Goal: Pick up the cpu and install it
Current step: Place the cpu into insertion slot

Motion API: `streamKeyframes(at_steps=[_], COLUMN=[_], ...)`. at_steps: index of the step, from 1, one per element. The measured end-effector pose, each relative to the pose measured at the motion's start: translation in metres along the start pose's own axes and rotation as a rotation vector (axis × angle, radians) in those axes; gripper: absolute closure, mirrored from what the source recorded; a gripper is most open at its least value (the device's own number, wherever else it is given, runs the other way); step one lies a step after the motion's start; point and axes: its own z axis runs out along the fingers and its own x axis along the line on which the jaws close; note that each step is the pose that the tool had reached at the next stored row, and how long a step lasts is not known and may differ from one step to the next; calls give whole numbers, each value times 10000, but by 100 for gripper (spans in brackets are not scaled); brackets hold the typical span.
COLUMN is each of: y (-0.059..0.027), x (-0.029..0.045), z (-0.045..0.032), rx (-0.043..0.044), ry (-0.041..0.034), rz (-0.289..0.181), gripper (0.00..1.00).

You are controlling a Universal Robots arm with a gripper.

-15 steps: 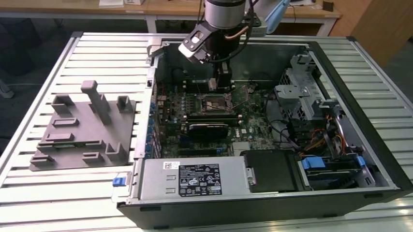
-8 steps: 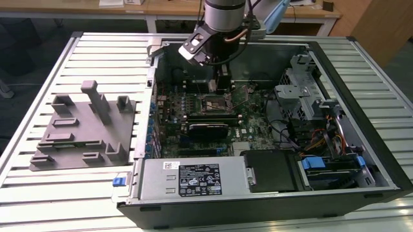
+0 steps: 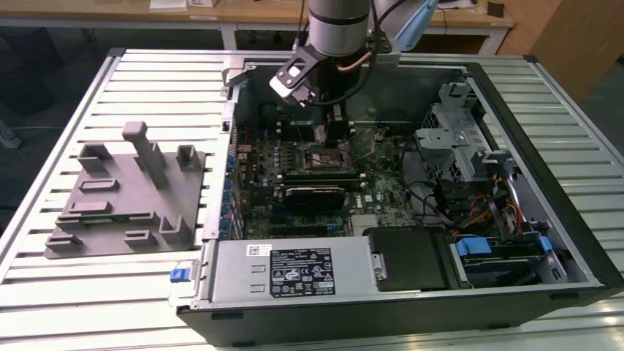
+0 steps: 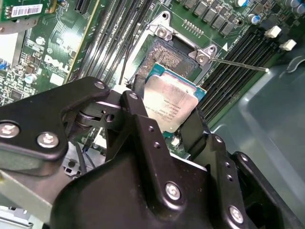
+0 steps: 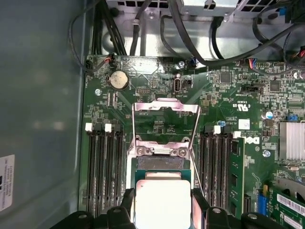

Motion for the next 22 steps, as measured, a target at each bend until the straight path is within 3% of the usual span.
streamKeyframes(at_steps=[22], y=[-8], x=[-31], z=[189], rx=[1], ry=[-2], rz=[1], gripper=[46])
